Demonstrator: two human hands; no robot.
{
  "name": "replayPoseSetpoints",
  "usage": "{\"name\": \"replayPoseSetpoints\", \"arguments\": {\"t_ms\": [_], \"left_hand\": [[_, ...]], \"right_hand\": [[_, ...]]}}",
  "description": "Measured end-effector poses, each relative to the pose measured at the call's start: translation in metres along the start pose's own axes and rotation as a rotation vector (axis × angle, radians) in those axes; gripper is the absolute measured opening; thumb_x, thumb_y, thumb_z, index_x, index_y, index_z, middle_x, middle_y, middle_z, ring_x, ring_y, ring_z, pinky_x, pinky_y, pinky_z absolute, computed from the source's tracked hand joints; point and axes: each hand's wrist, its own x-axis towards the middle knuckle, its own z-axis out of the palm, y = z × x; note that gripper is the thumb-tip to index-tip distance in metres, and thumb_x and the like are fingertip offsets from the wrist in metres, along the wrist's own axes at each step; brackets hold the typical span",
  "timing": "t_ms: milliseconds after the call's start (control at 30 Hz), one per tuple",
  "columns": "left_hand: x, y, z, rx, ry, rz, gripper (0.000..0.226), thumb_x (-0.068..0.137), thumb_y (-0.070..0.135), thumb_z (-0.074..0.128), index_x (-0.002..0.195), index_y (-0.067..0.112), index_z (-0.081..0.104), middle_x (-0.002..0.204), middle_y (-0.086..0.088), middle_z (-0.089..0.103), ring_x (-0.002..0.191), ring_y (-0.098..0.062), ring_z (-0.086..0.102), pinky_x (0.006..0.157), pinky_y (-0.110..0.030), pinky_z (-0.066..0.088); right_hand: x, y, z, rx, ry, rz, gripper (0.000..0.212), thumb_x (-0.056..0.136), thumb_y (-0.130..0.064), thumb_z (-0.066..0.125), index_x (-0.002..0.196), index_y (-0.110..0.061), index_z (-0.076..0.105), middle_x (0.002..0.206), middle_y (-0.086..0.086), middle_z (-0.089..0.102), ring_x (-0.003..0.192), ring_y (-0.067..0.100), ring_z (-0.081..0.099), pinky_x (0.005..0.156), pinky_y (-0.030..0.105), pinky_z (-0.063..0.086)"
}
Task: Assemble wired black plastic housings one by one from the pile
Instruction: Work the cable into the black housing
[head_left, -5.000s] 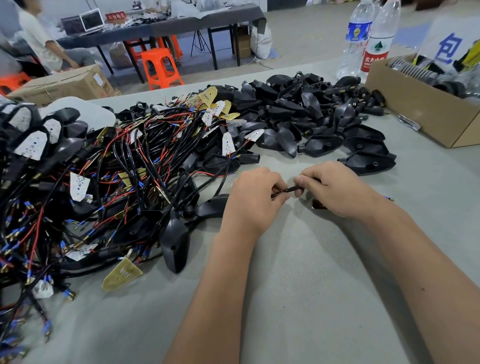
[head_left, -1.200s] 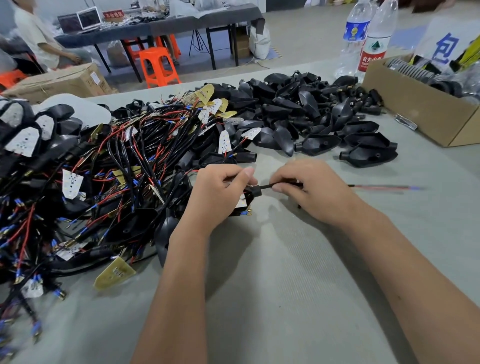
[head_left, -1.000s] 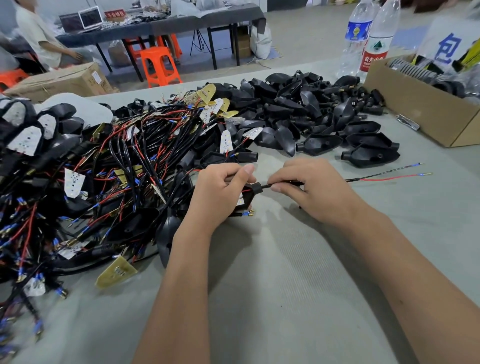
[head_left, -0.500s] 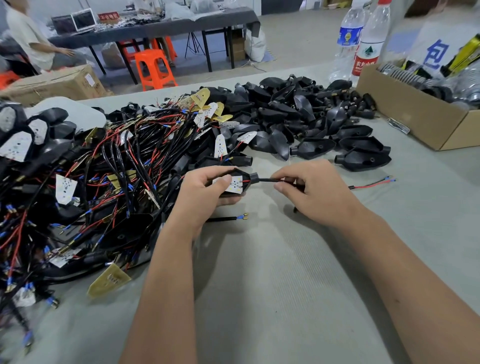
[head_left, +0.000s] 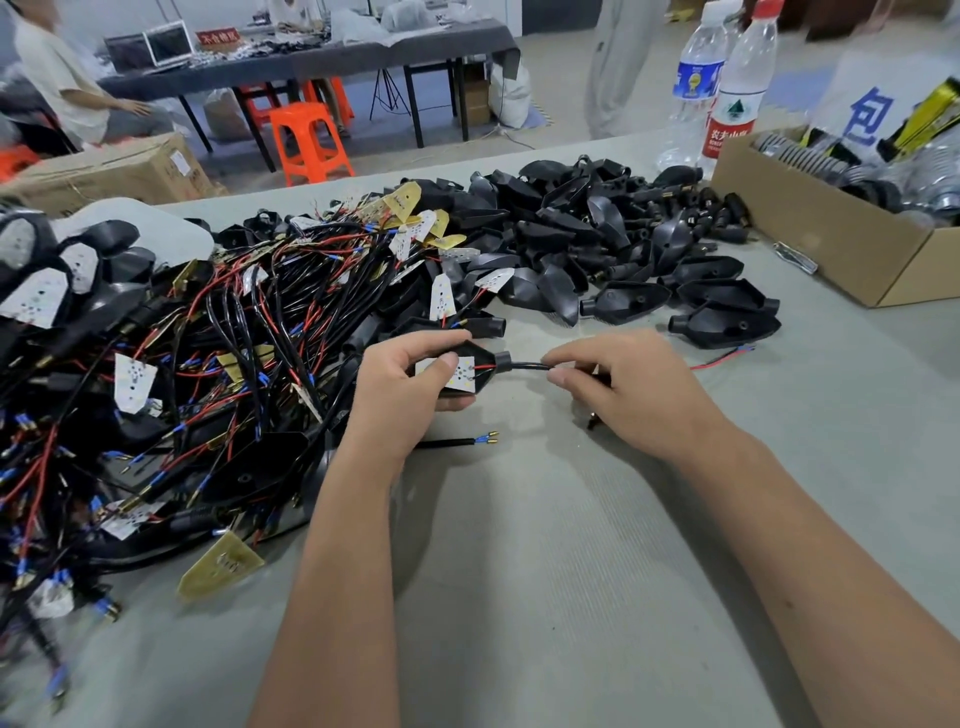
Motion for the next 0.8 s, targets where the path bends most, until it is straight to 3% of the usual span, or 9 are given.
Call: {"name": "replayPoseSetpoints", "arguments": {"t_ms": [133, 333, 400, 500, 600, 800], "left_hand": [[0.004, -0.001, -0.002, 0.004, 0.239, 0.060, 0.018, 0.096, 0.001, 0.065, 0.103, 0.013, 0.077, 0.103, -0.004, 0.073, 0.080, -0.018, 0.075, 0.062, -0.025, 0.061], [0.008, -0.003, -0.012, -0.016, 0.471, 0.186, 0.011, 0.092, 0.008, 0.070, 0.091, 0.017, 0.075, 0.096, -0.006, 0.069, 0.071, -0.013, 0.073, 0.058, -0.026, 0.060], [0.008, -0.004, -0.014, -0.007, 0.493, 0.195, 0.010, 0.092, 0.008, 0.070, 0.090, 0.017, 0.076, 0.094, -0.001, 0.068, 0.066, -0.010, 0.072, 0.057, -0.026, 0.060], [0.009, -0.004, -0.016, 0.003, 0.509, 0.191, 0.012, 0.091, 0.010, 0.070, 0.089, 0.019, 0.077, 0.086, 0.013, 0.069, 0.059, -0.009, 0.071, 0.056, -0.026, 0.059], [0.009, -0.004, -0.018, 0.003, 0.506, 0.185, 0.011, 0.092, 0.010, 0.069, 0.090, 0.018, 0.077, 0.086, 0.011, 0.069, 0.059, -0.009, 0.070, 0.055, -0.026, 0.059], [0.010, -0.005, -0.021, 0.057, 0.456, 0.196, 0.010, 0.091, 0.009, 0.069, 0.092, 0.015, 0.077, 0.092, -0.004, 0.070, 0.065, -0.009, 0.070, 0.056, -0.025, 0.058]], "right_hand": [[-0.001, 0.005, -0.004, -0.052, 0.031, 0.061, 0.014, 0.095, -0.043, 0.067, 0.093, -0.031, 0.076, 0.076, -0.018, 0.067, 0.075, -0.002, 0.060, 0.072, 0.031, 0.049], [0.000, 0.012, -0.014, -0.024, -0.046, 0.021, 0.014, 0.099, -0.014, 0.064, 0.097, -0.015, 0.078, 0.080, -0.010, 0.069, 0.080, 0.012, 0.062, 0.081, 0.040, 0.051], [-0.001, 0.012, -0.014, -0.009, -0.058, -0.006, 0.014, 0.099, -0.012, 0.065, 0.099, -0.014, 0.078, 0.079, -0.007, 0.070, 0.079, 0.015, 0.062, 0.079, 0.041, 0.051], [-0.002, 0.013, -0.015, 0.045, 0.002, 0.014, 0.017, 0.099, -0.019, 0.067, 0.110, -0.020, 0.080, 0.097, -0.013, 0.077, 0.093, 0.007, 0.068, 0.087, 0.030, 0.053], [-0.001, 0.012, -0.019, 0.099, 0.032, 0.043, 0.018, 0.098, -0.024, 0.069, 0.113, -0.026, 0.080, 0.105, -0.020, 0.076, 0.101, -0.003, 0.068, 0.092, 0.023, 0.052], [-0.001, 0.011, -0.016, -0.069, -0.100, 0.056, 0.015, 0.100, -0.026, 0.063, 0.103, -0.031, 0.077, 0.075, -0.025, 0.064, 0.078, 0.001, 0.059, 0.075, 0.035, 0.048]]}}
